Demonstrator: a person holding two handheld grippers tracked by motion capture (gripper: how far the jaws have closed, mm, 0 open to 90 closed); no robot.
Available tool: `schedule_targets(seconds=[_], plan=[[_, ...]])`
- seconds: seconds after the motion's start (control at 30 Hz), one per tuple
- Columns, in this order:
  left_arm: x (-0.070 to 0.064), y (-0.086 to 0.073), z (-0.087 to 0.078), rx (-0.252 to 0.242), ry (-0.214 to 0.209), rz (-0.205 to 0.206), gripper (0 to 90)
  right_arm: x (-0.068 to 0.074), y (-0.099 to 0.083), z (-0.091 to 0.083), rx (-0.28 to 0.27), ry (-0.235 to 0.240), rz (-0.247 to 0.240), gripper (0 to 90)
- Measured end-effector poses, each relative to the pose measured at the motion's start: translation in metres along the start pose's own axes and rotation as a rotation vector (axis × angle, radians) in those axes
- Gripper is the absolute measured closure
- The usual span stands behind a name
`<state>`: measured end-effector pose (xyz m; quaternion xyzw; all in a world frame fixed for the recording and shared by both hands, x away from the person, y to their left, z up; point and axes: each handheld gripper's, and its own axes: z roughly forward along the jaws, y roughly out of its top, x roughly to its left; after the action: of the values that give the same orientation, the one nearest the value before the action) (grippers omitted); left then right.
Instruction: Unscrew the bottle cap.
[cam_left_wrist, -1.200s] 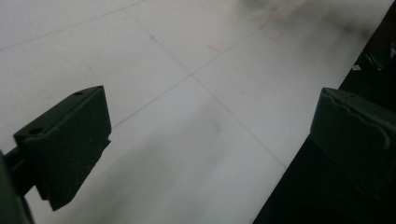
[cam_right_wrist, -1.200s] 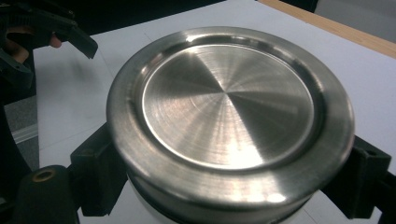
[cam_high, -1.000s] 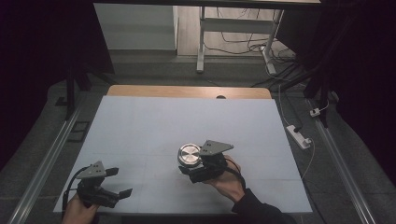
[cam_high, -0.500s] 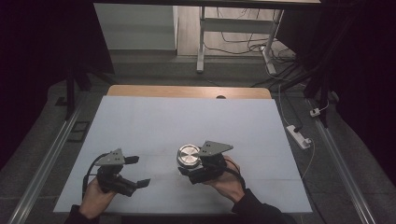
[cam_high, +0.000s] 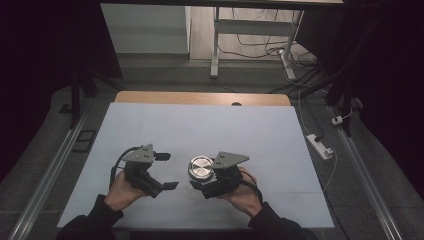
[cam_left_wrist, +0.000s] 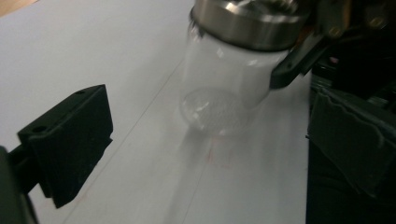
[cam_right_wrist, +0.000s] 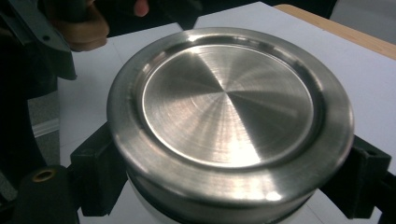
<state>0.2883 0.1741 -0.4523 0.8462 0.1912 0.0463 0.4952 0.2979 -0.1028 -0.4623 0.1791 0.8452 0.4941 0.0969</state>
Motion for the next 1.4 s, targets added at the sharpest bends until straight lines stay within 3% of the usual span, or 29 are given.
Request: schedule_targets(seconds=[0.17,0.23,0.27,0.3,0.33,0.37,0.47,0.77,0.9,0.97,1.0,1.03,1.1,1.13,1.17,1.27,1.33,1.4], plan=[[0.006,0.018,0.010,-0.008,-0.078,0.059,3.0,0.000,0.000,0.000,0.004,0.020,-0.007,14.2],[0.007,0.026,0.014,-0.006,-0.099,0.097,4.3,0.000,0.000,0.001,0.006,0.045,-0.010,14.2],[0.007,0.034,0.018,0.006,-0.114,0.136,4.9,0.000,0.000,0.000,0.006,0.052,-0.013,14.2],[0.007,0.034,0.018,0.006,-0.114,0.136,5.3,0.000,0.000,0.001,0.003,0.061,-0.015,14.2],[0.006,0.040,0.022,0.020,-0.136,0.179,6.0,0.001,0.000,0.000,0.006,0.066,-0.016,14.2],[0.006,0.040,0.022,0.020,-0.136,0.179,7.1,0.001,0.000,0.000,0.006,0.074,-0.020,14.2],[0.003,0.049,0.032,0.049,-0.167,0.242,8.0,0.001,0.001,0.000,0.012,0.089,-0.032,14.2],[0.000,0.054,0.042,0.075,-0.208,0.290,20.4,0.002,0.001,-0.001,0.014,0.105,-0.043,14.2],[-0.004,0.054,0.044,0.062,-0.153,0.280,20.6,0.000,0.002,-0.001,0.015,0.068,-0.048,14.2],[-0.006,0.054,0.046,0.043,-0.103,0.216,20.6,-0.001,0.001,-0.002,0.011,0.043,-0.038,14.2],[-0.006,0.054,0.046,0.043,-0.103,0.216,20.7,-0.002,0.002,-0.003,0.011,0.026,-0.035,14.2],[-0.008,0.054,0.048,0.032,-0.066,0.181,20.7,-0.003,0.002,-0.003,0.012,0.009,-0.032,14.3],[-0.009,0.054,0.049,0.030,-0.051,0.167,20.7,-0.004,0.001,-0.003,0.012,-0.015,-0.024,14.2],[-0.013,0.055,0.052,0.030,-0.009,0.144,20.7,-0.004,0.001,-0.003,0.011,-0.027,-0.019,14.2],[-0.013,0.055,0.052,0.030,-0.009,0.144,20.7,-0.005,0.001,-0.003,0.014,-0.040,-0.012,14.2],[-0.018,0.057,0.055,0.040,0.043,0.135,20.6,-0.005,0.000,-0.003,0.010,-0.057,-0.008,14.3],[-0.018,0.058,0.054,0.029,0.039,0.123,20.3,-0.006,0.000,-0.004,-0.005,-0.067,-0.001,14.3],[-0.014,0.060,0.049,-0.004,-0.003,0.103,15.2,-0.005,0.001,-0.006,-0.016,-0.060,-0.004,14.2]])
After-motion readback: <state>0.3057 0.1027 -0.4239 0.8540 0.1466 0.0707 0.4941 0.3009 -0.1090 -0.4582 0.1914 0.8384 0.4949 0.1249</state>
